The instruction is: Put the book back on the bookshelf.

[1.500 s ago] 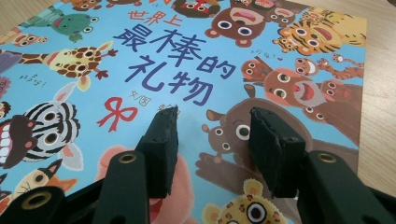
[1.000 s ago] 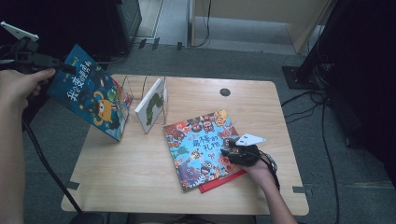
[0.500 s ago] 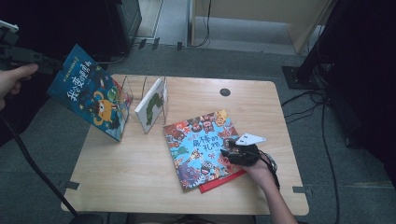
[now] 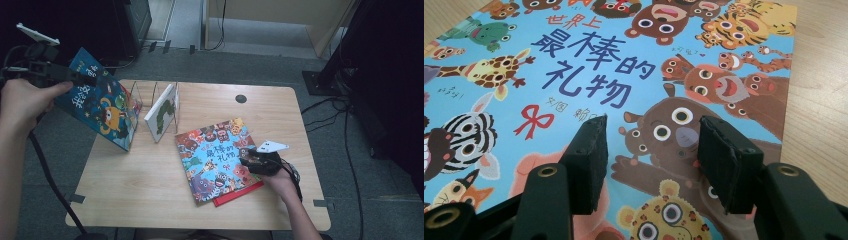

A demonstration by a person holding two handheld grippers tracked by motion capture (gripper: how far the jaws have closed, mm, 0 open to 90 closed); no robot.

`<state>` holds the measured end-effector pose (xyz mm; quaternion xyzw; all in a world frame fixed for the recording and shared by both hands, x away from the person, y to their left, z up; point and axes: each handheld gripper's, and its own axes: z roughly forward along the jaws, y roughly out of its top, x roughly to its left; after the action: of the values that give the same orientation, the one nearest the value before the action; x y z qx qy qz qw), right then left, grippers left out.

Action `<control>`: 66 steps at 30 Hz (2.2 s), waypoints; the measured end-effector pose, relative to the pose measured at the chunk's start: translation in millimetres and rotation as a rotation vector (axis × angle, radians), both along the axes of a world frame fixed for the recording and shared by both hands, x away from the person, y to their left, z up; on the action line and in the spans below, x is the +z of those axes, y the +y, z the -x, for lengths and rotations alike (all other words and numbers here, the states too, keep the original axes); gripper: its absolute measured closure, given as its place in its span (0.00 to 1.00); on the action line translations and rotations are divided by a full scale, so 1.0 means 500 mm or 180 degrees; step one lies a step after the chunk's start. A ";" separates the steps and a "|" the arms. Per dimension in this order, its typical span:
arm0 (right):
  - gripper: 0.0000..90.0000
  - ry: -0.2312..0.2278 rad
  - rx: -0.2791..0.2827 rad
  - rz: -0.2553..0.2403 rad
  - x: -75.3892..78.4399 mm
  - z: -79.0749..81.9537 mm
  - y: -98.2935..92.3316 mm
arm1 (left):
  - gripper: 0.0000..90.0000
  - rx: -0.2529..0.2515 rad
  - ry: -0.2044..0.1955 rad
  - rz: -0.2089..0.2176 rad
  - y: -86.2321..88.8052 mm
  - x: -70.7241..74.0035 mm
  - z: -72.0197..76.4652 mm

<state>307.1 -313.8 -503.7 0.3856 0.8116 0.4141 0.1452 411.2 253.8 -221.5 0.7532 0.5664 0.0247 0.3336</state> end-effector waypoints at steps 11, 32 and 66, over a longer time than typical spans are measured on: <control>0.51 0.0003 -0.0018 -0.0007 -0.002 -0.007 -0.003 | 0.46 -0.0203 -0.0041 0.0074 -0.078 -0.084 0.040; 0.50 -0.0060 -0.0002 0.0023 -0.005 -0.006 -0.002 | 0.47 -0.0649 -0.0082 0.0166 -0.219 -0.273 0.108; 0.51 -0.0080 -0.0109 -0.0020 -0.008 0.042 -0.029 | 0.48 -0.1227 -0.0086 0.0164 -0.406 -0.480 0.073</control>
<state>286.1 -328.1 -507.5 0.3946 0.8017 0.4189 0.1613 374.6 51.0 -461.8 0.8385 0.4076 -0.0440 0.3589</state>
